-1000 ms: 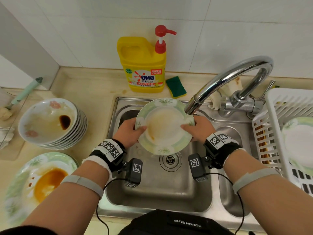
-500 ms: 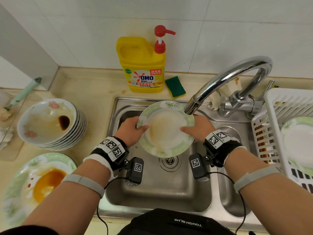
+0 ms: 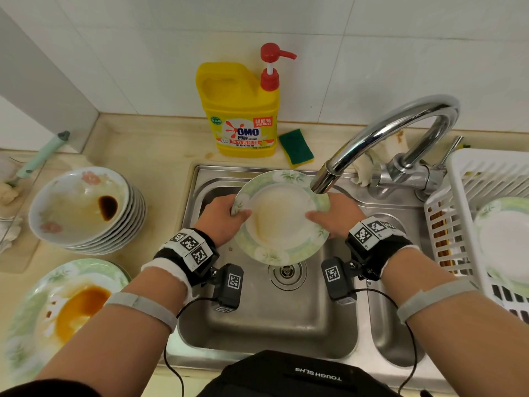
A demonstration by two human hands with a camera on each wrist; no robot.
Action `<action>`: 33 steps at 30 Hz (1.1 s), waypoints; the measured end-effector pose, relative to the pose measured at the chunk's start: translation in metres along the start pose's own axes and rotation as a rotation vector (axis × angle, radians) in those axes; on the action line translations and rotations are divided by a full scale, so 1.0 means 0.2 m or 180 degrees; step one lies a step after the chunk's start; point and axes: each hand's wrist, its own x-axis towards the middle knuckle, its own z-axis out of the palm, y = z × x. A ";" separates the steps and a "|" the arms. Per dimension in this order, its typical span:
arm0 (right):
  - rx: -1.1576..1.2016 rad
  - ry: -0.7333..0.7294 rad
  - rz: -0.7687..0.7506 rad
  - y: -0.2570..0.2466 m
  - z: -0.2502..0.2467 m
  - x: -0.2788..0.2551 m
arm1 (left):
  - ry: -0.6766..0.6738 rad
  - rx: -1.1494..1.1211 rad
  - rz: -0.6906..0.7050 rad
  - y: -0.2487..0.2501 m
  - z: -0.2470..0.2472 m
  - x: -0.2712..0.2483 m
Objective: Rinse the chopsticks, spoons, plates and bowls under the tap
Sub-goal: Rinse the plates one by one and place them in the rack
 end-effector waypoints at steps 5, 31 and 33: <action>0.0247 0.0141 0.0216 -0.02 0.01 0.00 | -0.0010 0.0113 -0.0007 0.02 0.00 0.00; 0.0027 0.0105 -0.0087 0.10 0.04 0.01 | -0.0378 -0.1140 -0.0649 -0.06 0.05 -0.06; 0.0290 0.0110 -0.0050 0.11 0.05 0.01 | -0.0491 -0.1454 -0.0749 -0.06 0.08 -0.09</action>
